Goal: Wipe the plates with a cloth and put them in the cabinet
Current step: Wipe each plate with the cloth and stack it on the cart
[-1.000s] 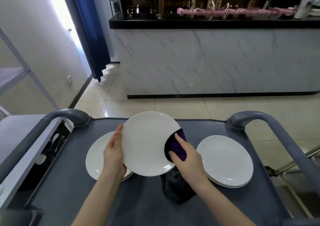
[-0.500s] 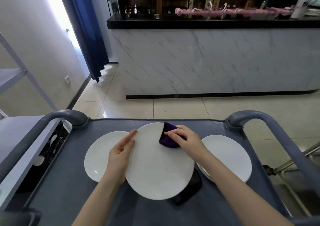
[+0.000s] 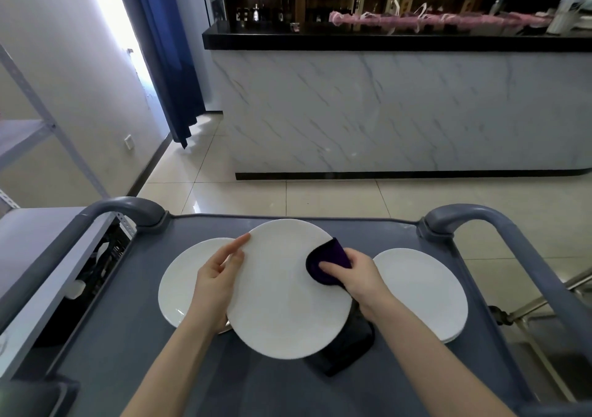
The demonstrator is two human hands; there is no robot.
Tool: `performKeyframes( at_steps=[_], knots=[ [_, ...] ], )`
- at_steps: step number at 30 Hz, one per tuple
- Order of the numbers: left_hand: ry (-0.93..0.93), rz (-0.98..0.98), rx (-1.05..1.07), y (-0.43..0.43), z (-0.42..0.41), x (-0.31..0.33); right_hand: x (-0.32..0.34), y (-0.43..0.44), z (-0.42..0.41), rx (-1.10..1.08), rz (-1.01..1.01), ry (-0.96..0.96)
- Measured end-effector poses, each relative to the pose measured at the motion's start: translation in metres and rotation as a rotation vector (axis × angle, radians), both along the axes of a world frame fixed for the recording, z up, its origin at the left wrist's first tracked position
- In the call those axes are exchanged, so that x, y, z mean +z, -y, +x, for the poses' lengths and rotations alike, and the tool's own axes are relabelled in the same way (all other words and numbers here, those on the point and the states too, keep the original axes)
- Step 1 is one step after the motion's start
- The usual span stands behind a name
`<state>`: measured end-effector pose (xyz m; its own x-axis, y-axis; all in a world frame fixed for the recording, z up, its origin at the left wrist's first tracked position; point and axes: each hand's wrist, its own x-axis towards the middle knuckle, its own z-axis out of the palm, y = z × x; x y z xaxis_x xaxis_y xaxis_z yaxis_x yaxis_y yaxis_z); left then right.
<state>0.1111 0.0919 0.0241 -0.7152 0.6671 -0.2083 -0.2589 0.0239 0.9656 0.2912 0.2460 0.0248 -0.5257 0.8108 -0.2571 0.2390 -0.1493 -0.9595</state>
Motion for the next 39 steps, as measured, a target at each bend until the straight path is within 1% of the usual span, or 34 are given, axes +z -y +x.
performKeyframes(
  at_steps=[5, 8, 10, 15, 18, 21, 23, 25, 28, 31, 33, 35, 37, 39],
  knots=[
    [-0.193, -0.051, -0.225, 0.001, -0.004, 0.018, 0.026, -0.029, -0.007, 0.408, 0.18, 0.147],
    [-0.328, -0.108, -0.37, -0.002, -0.001, 0.026, 0.035, -0.031, -0.016, 0.563, 0.28, 0.224],
    [-0.345, -0.102, -0.38, -0.002, 0.002, 0.028, 0.034, -0.029, -0.02, 0.564, 0.297, 0.22],
    [-0.281, -0.076, -0.316, 0.007, 0.004, 0.017, 0.02, -0.021, -0.005, 0.496, 0.111, 0.116],
    [-0.235, -0.054, -0.149, 0.013, 0.003, 0.009, 0.006, -0.013, 0.01, 0.377, -0.044, 0.0],
    [-0.124, -0.029, 0.043, 0.013, 0.006, 0.002, -0.008, -0.004, 0.019, 0.26, -0.142, -0.08],
    [-0.051, -0.029, 0.079, 0.012, 0.007, 0.001, -0.013, 0.001, 0.023, 0.251, -0.197, -0.103],
    [-0.075, -0.051, 0.022, 0.011, 0.008, 0.0, -0.014, 0.0, 0.026, 0.244, -0.225, -0.084],
    [-0.143, -0.028, -0.102, 0.009, 0.005, 0.006, -0.008, -0.007, 0.028, 0.24, -0.194, -0.061],
    [-0.275, -0.059, -0.282, 0.004, -0.004, 0.022, 0.008, -0.018, 0.025, 0.352, -0.094, -0.029],
    [-0.38, -0.128, -0.431, -0.004, -0.008, 0.032, 0.018, -0.023, 0.02, 0.451, -0.015, 0.022],
    [-0.432, -0.19, -0.551, -0.011, -0.009, 0.039, 0.024, -0.025, 0.013, 0.527, 0.058, 0.078],
    [-0.43, -0.208, -0.56, -0.015, -0.008, 0.04, 0.025, -0.024, 0.009, 0.541, 0.074, 0.083],
    [-0.424, -0.201, -0.458, -0.017, -0.008, 0.037, 0.022, -0.023, 0.008, 0.493, 0.051, 0.037]
  ],
)
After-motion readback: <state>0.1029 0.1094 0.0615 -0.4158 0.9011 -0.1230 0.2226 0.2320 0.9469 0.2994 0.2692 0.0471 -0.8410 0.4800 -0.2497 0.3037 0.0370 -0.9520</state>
